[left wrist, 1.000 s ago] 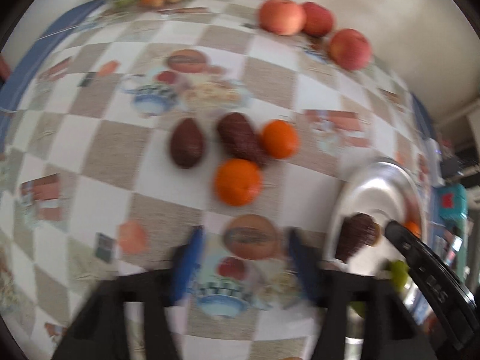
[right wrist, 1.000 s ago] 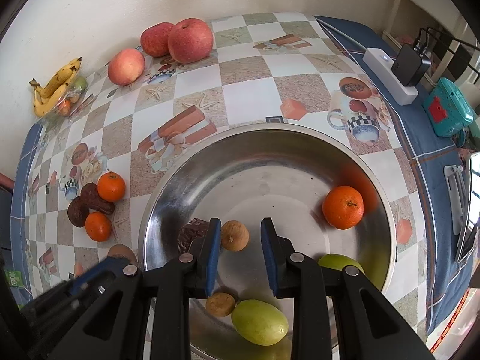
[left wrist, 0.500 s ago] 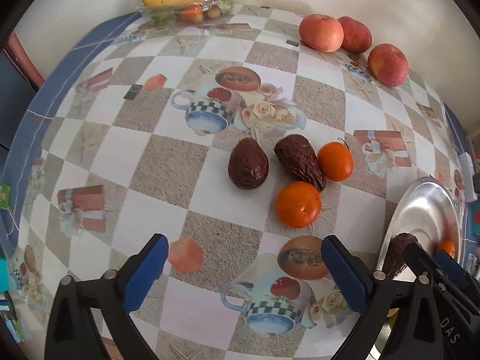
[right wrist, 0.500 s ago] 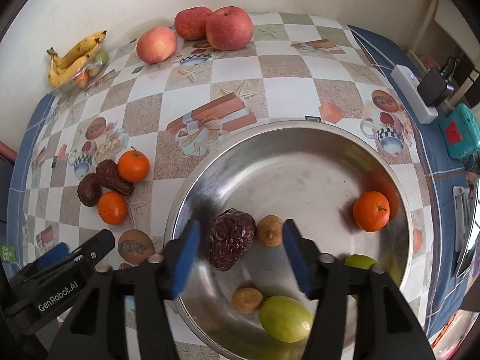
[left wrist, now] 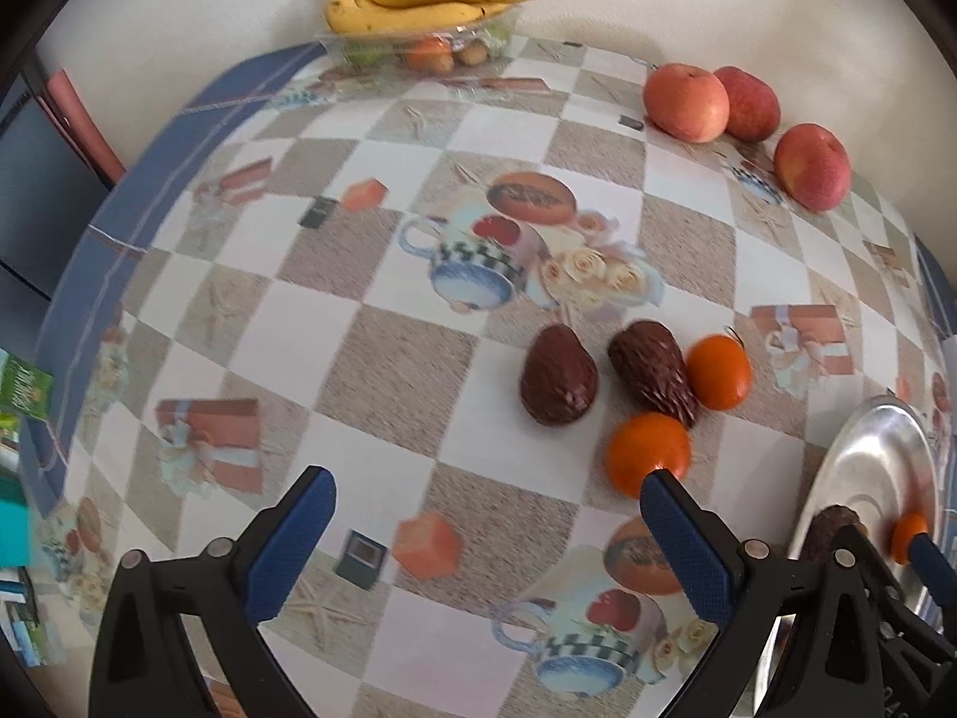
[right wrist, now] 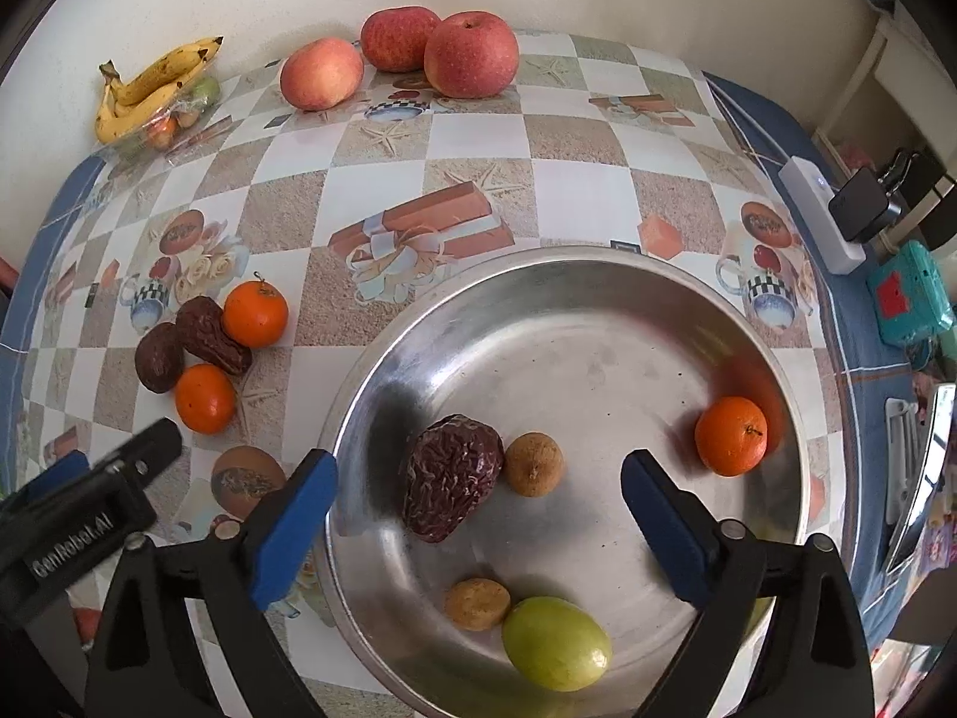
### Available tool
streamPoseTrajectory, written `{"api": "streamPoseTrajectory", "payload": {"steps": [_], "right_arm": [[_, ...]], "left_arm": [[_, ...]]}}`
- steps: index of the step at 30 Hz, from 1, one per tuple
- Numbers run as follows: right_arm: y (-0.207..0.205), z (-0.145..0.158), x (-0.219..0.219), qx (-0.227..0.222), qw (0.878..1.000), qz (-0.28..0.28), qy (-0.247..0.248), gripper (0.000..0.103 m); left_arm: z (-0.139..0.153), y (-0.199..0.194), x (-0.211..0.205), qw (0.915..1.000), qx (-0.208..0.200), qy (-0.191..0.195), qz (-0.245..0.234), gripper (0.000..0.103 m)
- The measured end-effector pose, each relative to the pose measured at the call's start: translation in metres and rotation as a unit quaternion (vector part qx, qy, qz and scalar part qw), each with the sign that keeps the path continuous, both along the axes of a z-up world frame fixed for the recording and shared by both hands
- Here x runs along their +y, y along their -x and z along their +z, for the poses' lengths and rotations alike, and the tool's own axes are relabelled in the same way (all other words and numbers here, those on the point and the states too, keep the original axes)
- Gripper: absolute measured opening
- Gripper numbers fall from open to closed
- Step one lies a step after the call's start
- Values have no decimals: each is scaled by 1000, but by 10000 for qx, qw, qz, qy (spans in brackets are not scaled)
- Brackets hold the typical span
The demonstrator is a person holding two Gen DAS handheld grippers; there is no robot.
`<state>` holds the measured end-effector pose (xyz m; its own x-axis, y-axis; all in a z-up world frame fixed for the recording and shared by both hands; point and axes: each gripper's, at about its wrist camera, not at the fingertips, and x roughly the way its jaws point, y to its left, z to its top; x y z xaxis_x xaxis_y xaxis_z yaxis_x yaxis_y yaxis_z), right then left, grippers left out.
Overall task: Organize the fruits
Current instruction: 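Withdraw both grippers from the bowl toward the remaining dates and tangerines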
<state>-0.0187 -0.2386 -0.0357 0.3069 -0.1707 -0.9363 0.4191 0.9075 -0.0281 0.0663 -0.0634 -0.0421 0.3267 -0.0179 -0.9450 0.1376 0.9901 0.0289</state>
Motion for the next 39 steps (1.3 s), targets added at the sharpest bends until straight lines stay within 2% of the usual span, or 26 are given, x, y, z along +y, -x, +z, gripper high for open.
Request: {"api": "streamPoseTrajectory", "payload": {"steps": [6,9,10,13,16,19,23,26,31,33,34,35,39], "right_arm": [[-1,5,1,-245,9997,-18,-4,96],[-2,5,2,-314,9995,-18,-65,96],[-3,6,3,-330,9994,-13,-86,96],[-6,8,5,-372,9993,17,-69,96],[-8,14,8,-533,9985,71,-91,96],[-10,21,12,-762,9968,167,-144,96],[-18,27,21,-1013,9940,314,-267,96],[-25,28,31,-1112,9922,465,-317,96],[-38,26,47,-1157,9900,698,-416,95],[-44,23,54,-1141,9892,762,-510,91],[-46,21,56,-1128,9890,791,-538,85],[-48,19,58,-1103,9889,820,-561,78],[-57,4,68,-912,9893,939,-643,74]], "left_arm": [[10,-5,4,9995,-262,-126,83,103],[10,-9,8,9995,-189,-115,246,103],[10,-10,10,9994,-155,-55,292,103],[9,-16,21,9983,-86,480,309,103],[10,-21,29,9956,-194,836,379,103],[13,-27,38,9940,-396,927,431,103],[15,-38,46,9924,-406,1083,423,103],[13,-43,46,9924,-313,1142,331,103],[3,-46,46,9868,-8,1578,361,102],[-3,-47,40,9864,66,1617,275,96],[-5,-47,38,9863,98,1629,229,89],[-9,-48,35,9865,161,1615,198,86],[-19,-49,25,9849,333,1700,66,75]]}}
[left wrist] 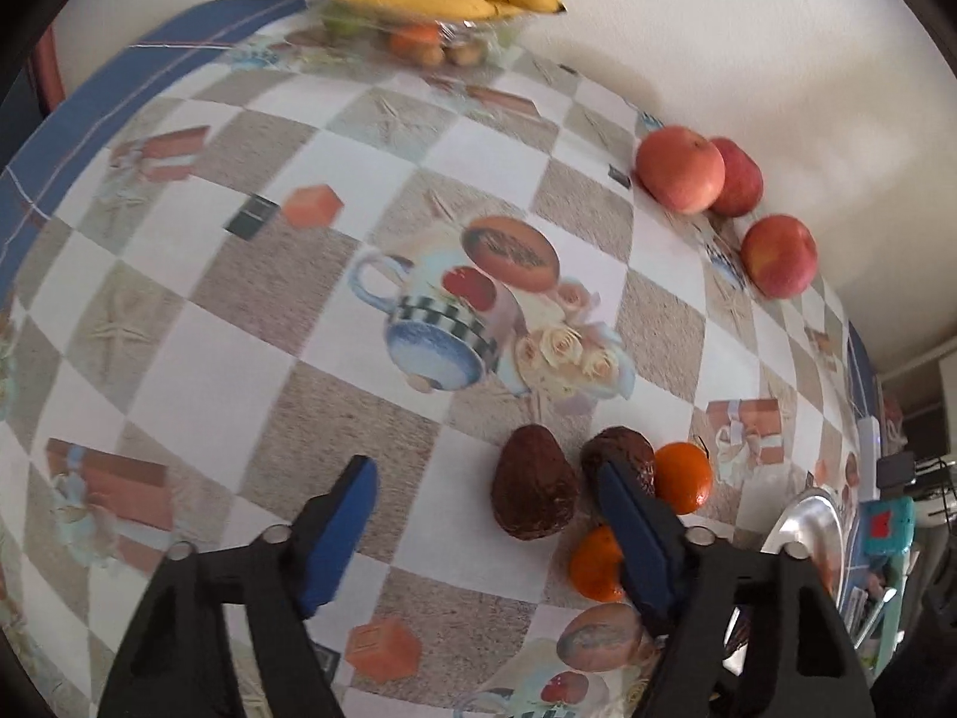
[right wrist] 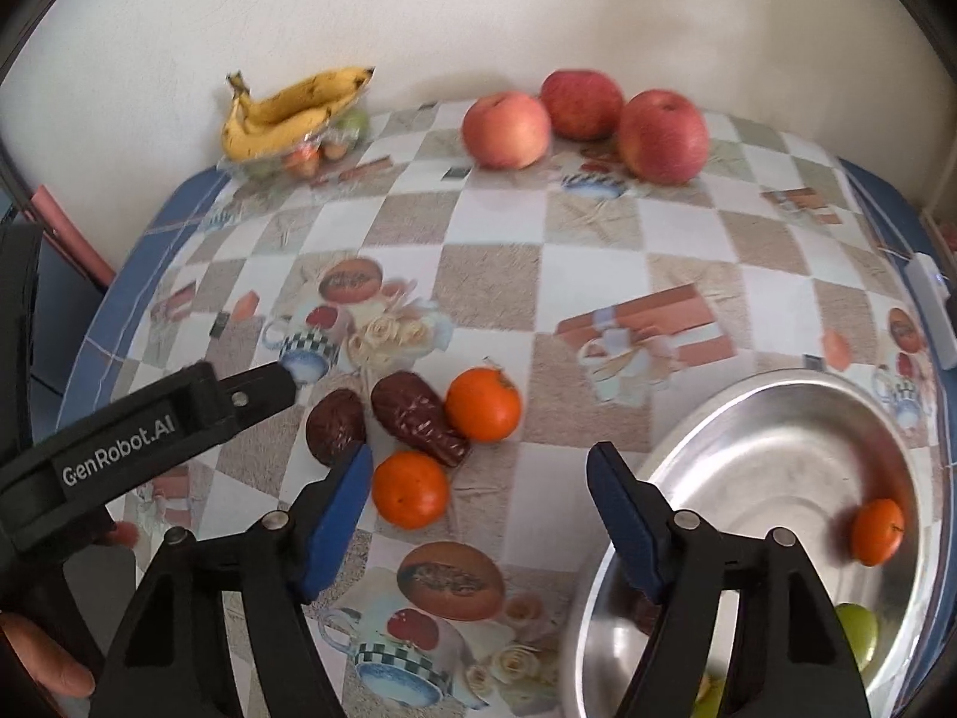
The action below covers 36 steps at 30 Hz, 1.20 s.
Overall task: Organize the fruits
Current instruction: 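Withdraw both grippers from the bowl toward the remaining dates and tangerines, then grasp a dark date with the left gripper while the right grasps a tangerine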
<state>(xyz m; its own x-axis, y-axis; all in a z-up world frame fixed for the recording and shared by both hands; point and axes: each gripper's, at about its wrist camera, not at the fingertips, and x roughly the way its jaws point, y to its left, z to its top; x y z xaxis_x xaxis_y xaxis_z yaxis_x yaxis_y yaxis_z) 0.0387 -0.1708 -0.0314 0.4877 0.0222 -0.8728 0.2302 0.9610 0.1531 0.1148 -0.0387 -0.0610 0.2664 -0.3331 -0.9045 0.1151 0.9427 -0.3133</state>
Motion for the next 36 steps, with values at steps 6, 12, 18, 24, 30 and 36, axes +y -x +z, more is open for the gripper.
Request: {"api": "streamPoseTrajectory", "payload": {"steps": [6,12,18,24,30,36], "right_arm": [[-9,-20,10,263,9994,97,-190,60],[-13,-30,18,398,9985,221,-292,52],[-13,-29,24,363,9980,359,-380,37],[-10,-25,17,315,9984,245,-403,36],[2,-14,-7,230,9987,-143,-439,36],[16,5,-31,15,9982,-481,-349,36]], "left_arm": [[-4,0,-11,9998,44,55,-193,51],[-9,0,-14,9993,180,188,-269,36],[-5,1,-6,9996,243,77,-101,36],[-4,1,8,9993,324,52,186,36],[9,5,16,9991,233,183,290,36],[23,11,9,9992,153,324,176,36]]}}
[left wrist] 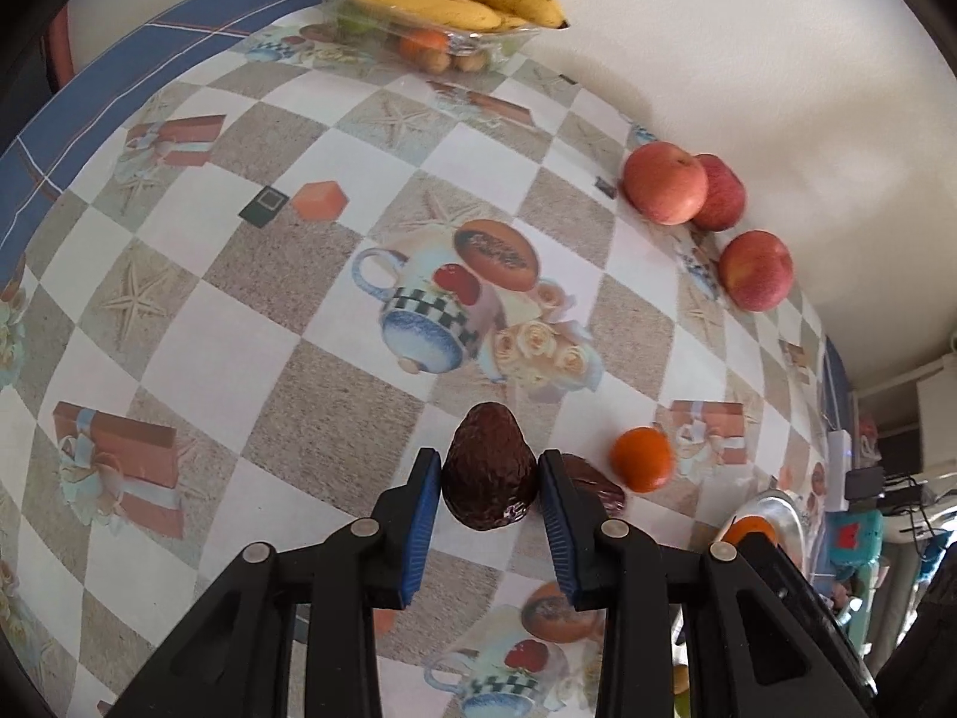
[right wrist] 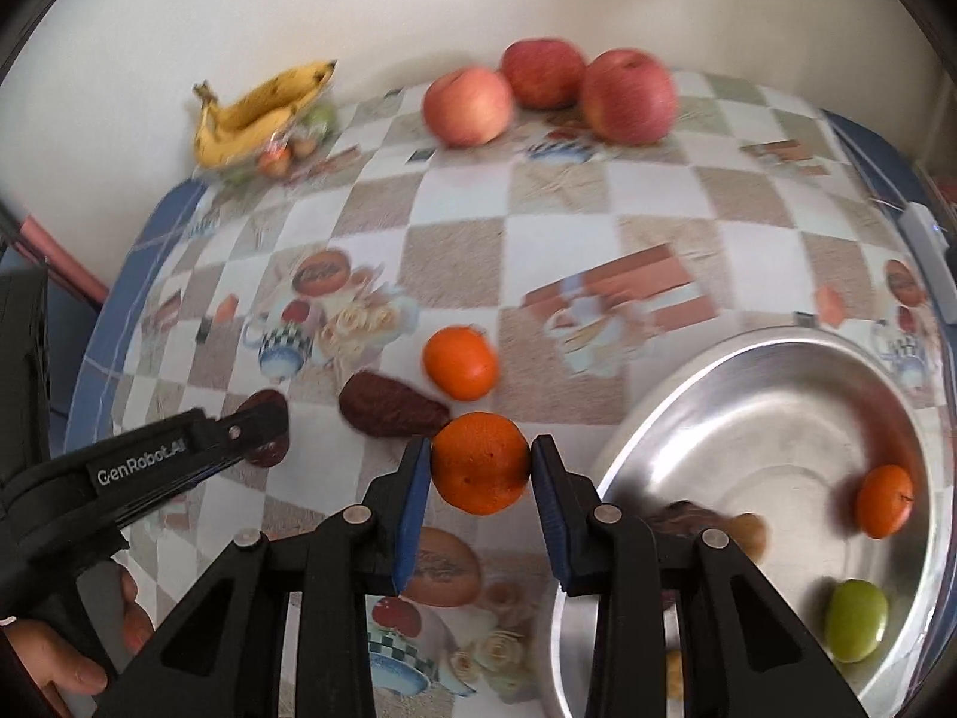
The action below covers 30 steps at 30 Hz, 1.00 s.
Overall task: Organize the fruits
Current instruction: 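Grasp a dark date with the left gripper while the right grasps a tangerine, then release the date from the left gripper into the bowl while the right drops the tangerine there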
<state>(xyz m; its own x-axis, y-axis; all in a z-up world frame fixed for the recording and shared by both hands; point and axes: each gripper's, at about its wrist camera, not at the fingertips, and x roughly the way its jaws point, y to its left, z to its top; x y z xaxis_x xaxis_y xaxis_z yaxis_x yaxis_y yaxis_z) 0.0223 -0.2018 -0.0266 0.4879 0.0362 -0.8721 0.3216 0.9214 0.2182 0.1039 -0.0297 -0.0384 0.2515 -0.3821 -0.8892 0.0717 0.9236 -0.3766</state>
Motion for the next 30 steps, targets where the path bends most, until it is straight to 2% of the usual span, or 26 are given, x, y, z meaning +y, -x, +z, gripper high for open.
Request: {"api": "streamPoseTrajectory", "payload": {"steps": [5,10,13,18,22,25,30], "right_arm": [[13,13,-23,-114,9992,-373,11,36],[33,17,-60,13,9948,-1003,163,36],[47,14,-83,155,9901,-1382,201,36],[70,10,-109,199,9829,-1833,-16,36],[76,12,-115,173,9808,-1943,-22,36],[77,11,-115,186,9801,-1973,-64,37],[75,7,-114,288,9810,-1918,-110,37]], "left_arm": [[9,11,-21,9992,-88,118,-382,36],[14,33,-60,9943,-76,223,-1036,36],[13,51,-87,9874,0,283,-1556,36],[13,75,-117,9745,69,352,-2215,37],[7,79,-122,9707,287,407,-2351,39],[1,77,-120,9724,409,390,-2265,53],[-1,72,-111,9767,404,296,-2085,54]]}}
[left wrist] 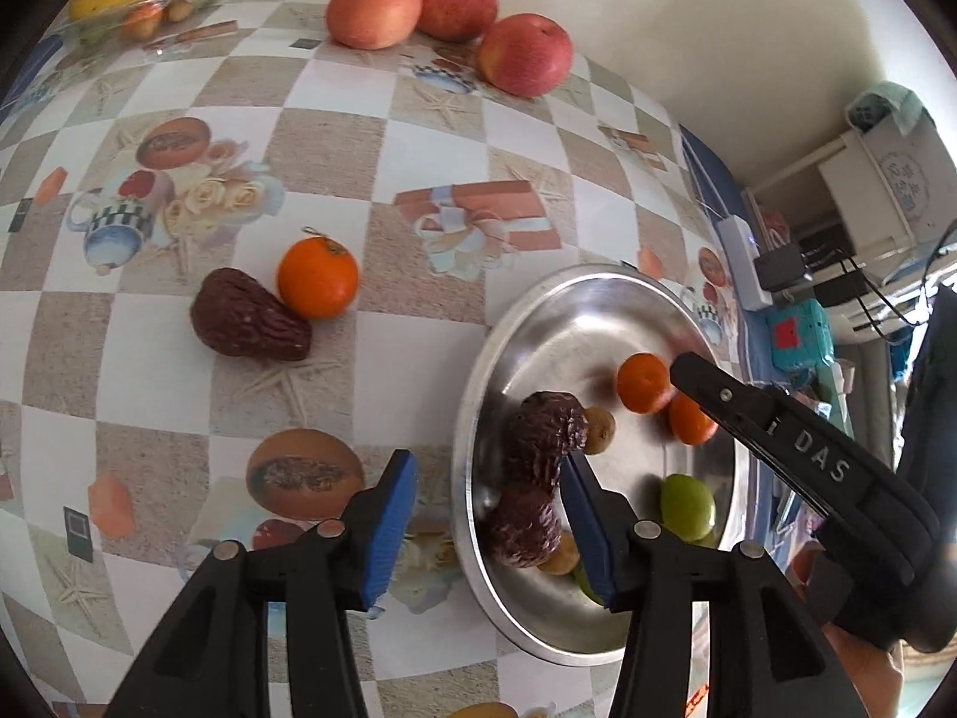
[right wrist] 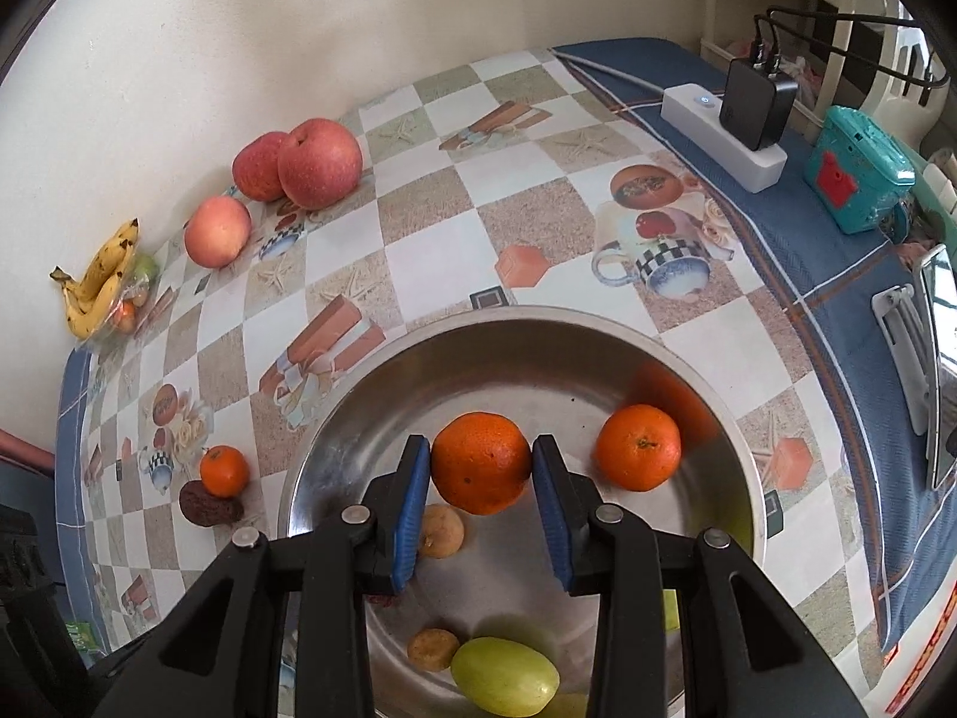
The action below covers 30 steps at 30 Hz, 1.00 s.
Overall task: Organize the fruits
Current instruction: 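Release the date from the left gripper into the bowl while the right drops the tangerine there, then move both grippers back toward the last dark date and tangerine on the table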
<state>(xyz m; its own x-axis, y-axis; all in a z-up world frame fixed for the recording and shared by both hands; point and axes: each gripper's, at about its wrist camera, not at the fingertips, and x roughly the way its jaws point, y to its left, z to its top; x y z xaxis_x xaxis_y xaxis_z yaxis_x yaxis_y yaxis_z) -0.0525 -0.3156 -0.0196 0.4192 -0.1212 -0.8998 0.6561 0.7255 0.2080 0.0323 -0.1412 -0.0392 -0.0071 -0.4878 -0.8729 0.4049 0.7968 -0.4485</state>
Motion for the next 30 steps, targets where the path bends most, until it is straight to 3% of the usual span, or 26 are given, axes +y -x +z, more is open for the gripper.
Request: {"api": "streamPoseTrajectory", "payload": {"steps": [4,9,12,13,19,24,30], "right_arm": [[-2,1,3,-1,10000,30,34,37],[-7,-2,10,91,9998,177,63,39],[-13,-5,18,190,9993,319,95,53],[-15,-5,23,216,9989,397,119,62],[-28,-9,43,289,9962,800,206,76],[-33,-14,52,331,9949,942,141,79],[-39,-18,61,394,9932,1084,125,80]], "left_arm": [[-6,-7,9,9994,11,-238,256,67],[-14,-17,23,9970,71,-506,588,71],[-16,-25,36,9942,47,-653,851,81],[-17,-29,42,9928,45,-703,973,84],[-22,-47,82,9789,34,-920,1825,102],[-25,-60,118,9663,185,-898,2407,102],[-18,-68,140,9558,-224,-1320,2616,103]]}}
